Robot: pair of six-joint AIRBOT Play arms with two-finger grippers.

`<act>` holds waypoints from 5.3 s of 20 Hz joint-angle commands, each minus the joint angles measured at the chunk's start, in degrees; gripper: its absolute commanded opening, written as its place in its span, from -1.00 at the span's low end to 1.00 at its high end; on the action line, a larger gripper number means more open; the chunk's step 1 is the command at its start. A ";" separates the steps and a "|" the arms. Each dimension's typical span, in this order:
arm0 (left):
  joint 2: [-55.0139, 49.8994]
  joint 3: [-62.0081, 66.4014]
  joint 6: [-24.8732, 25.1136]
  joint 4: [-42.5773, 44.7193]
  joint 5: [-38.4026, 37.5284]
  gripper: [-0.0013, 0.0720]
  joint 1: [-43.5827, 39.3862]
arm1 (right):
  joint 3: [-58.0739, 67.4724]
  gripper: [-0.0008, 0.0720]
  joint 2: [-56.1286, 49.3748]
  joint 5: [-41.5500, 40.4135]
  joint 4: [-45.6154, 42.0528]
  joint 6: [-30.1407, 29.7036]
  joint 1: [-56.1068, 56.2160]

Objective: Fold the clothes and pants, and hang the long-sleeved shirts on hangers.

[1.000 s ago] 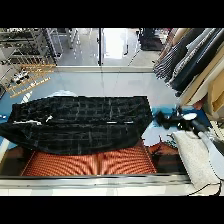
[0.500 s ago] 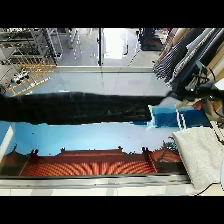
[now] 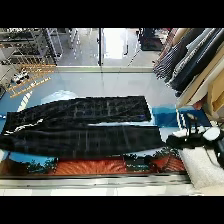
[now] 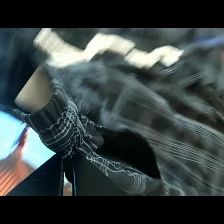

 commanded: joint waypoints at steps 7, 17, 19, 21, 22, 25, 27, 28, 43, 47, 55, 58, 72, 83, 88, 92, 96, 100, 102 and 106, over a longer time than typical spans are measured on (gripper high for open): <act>0.68 -0.35 1.55 -18.23 -1.42 -0.92 10.03 | 2.38 -0.96 5.92 -8.15 2.78 1.81 4.02; -2.47 3.80 -13.90 -25.92 36.44 -0.92 -14.38 | 50.93 -0.96 -42.84 -18.16 2.01 6.25 11.63; -4.55 3.80 -15.02 -25.90 43.78 -0.92 -18.36 | 61.66 -0.96 -50.64 -18.34 1.97 7.10 11.63; -7.08 3.80 -16.17 -25.92 48.48 -0.92 -21.09 | 70.77 -0.96 -57.37 -18.84 2.34 8.39 11.63; -8.50 3.80 -16.94 -25.92 50.07 -0.92 -22.08 | 74.27 -0.95 -60.15 -19.50 2.89 8.94 11.63; -12.28 3.80 -19.32 -27.21 51.87 -0.92 -23.47 | 76.74 -0.95 -65.00 -26.47 4.92 9.79 12.46; -14.29 3.80 -19.32 -28.76 52.04 -0.71 -24.11 | 76.15 -0.62 -66.79 -29.92 4.68 9.75 13.68; -14.99 3.78 -19.32 -28.89 52.43 -0.24 -24.33 | 75.52 0.13 -66.90 -30.53 4.57 9.75 13.97; -4.26 2.05 -33.07 11.19 14.23 0.95 -15.63 | 45.53 0.56 -49.03 7.65 25.33 5.66 5.97; -7.91 1.66 -36.26 4.57 16.39 0.95 -16.63 | 37.55 0.56 -48.04 -1.42 30.01 7.02 6.27; -13.53 1.66 -40.04 5.88 27.02 0.95 -22.29 | 37.24 0.56 -50.80 -11.04 25.57 13.00 7.74; -15.52 1.66 -44.02 5.86 31.26 0.79 -24.65 | 37.31 0.56 -52.52 -18.53 26.29 14.36 9.16; -15.67 16.72 -35.89 20.17 6.47 -0.93 -20.39 | 42.88 -0.95 -49.24 1.20 -5.29 11.28 11.39; -2.99 1.38 -32.52 36.26 2.21 -0.37 -7.91 | -5.01 -0.51 -6.80 8.00 -1.86 7.30 13.88; -1.40 5.88 -33.81 35.85 2.14 0.51 -8.20 | 1.75 0.53 1.75 13.05 -5.51 4.70 7.06; 0.31 11.47 -35.74 19.65 2.16 0.50 -11.28 | 2.47 0.51 -8.83 5.99 7.26 -6.69 -2.10; 0.35 11.41 -23.96 6.38 -2.25 0.33 -16.31 | 4.24 0.51 -24.52 4.87 16.50 -18.78 -5.29; 0.37 8.81 -22.60 6.64 -4.13 0.33 -20.02 | 9.55 0.51 -32.92 5.11 15.87 -24.39 -5.29; 0.37 6.69 -22.23 6.47 -4.31 0.33 -21.05 | 11.54 0.51 -34.23 4.92 15.67 -25.38 -5.27; 0.39 1.90 -19.58 6.23 -4.31 0.31 -23.10 | 11.41 0.41 -36.24 5.18 15.74 -27.67 -1.36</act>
